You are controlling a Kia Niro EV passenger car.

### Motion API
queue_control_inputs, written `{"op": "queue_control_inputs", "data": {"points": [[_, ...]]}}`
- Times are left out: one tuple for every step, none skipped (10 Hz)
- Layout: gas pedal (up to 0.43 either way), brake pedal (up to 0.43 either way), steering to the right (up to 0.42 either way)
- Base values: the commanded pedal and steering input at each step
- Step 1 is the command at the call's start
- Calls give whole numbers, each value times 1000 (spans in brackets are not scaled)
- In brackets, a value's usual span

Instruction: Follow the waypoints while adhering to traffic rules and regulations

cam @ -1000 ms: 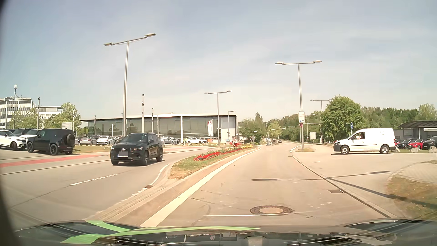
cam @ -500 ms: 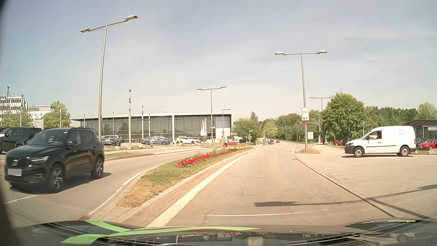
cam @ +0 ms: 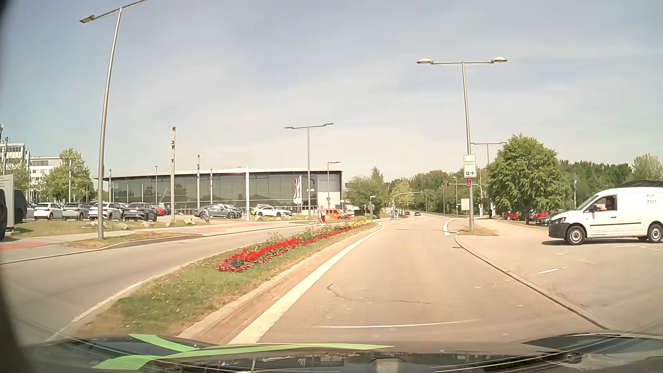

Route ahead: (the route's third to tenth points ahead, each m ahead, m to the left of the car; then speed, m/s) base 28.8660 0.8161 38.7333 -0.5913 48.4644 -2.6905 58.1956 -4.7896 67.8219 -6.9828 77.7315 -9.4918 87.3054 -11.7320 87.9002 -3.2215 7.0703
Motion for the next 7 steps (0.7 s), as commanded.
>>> {"op": "queue_control_inputs", "data": {"points": [[79,0,22],[79,0,22],[79,0,23],[79,0,23],[79,0,23],[79,0,22],[79,0,23]]}}
